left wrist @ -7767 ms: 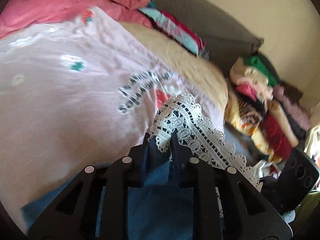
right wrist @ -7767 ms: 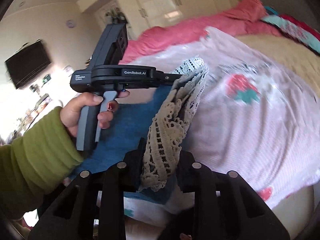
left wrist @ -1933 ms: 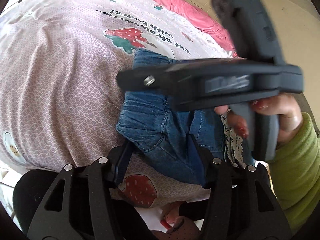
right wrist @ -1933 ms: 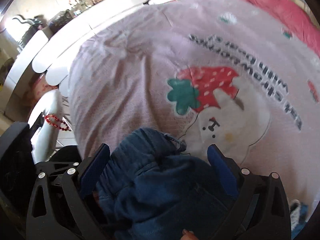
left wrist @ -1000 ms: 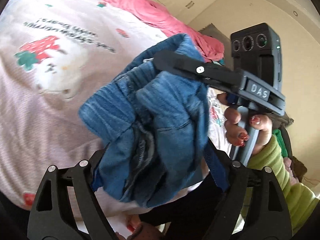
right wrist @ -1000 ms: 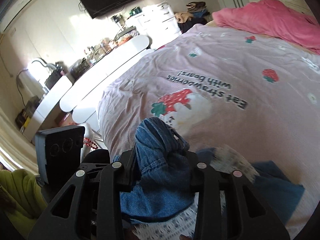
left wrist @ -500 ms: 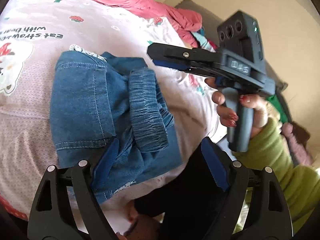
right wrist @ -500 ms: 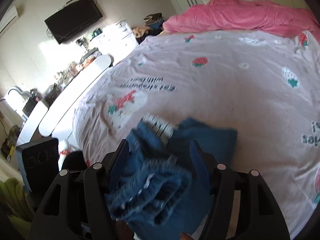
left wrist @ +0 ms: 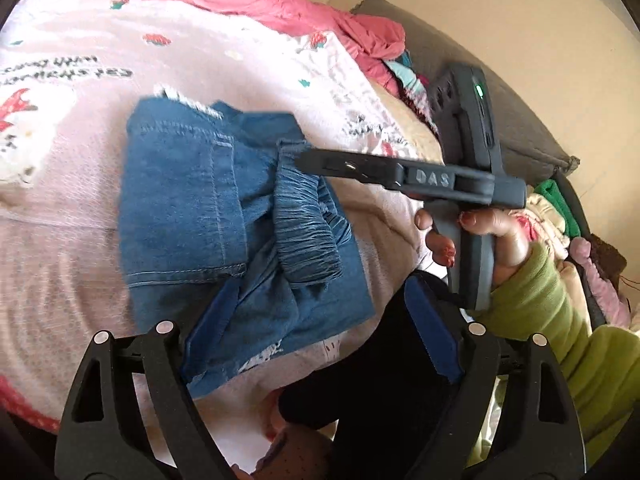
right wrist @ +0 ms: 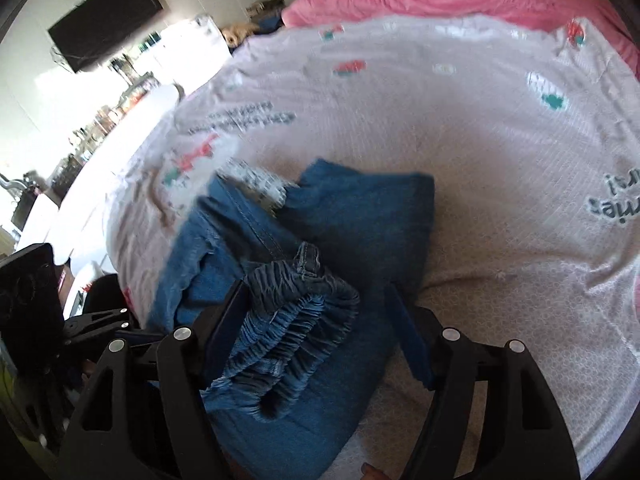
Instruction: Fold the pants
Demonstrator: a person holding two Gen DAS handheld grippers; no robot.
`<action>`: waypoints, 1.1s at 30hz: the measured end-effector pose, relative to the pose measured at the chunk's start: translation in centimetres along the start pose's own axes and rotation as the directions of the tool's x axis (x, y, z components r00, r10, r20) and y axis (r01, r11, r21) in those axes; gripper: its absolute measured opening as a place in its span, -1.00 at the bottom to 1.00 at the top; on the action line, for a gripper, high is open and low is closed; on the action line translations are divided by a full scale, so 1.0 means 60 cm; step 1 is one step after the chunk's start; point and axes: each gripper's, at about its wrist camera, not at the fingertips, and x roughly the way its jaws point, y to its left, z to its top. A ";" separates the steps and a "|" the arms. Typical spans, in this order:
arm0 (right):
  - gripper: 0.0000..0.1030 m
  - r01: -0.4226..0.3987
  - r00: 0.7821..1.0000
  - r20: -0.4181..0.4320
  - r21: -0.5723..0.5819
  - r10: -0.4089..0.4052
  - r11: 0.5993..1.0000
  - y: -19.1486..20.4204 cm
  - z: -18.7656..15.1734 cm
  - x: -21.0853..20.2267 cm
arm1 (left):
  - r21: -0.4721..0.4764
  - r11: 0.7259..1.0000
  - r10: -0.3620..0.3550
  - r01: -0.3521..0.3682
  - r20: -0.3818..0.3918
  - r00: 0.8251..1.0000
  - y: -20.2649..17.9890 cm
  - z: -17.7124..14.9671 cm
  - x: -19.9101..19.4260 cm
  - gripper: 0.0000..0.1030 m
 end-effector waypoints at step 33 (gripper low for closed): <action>-0.04 0.142 0.988 0.055 -0.680 -0.143 0.719 0.294 -0.123 0.039 | 0.023 0.983 0.185 -0.184 -0.018 0.983 0.110 0.118 0.045 -0.20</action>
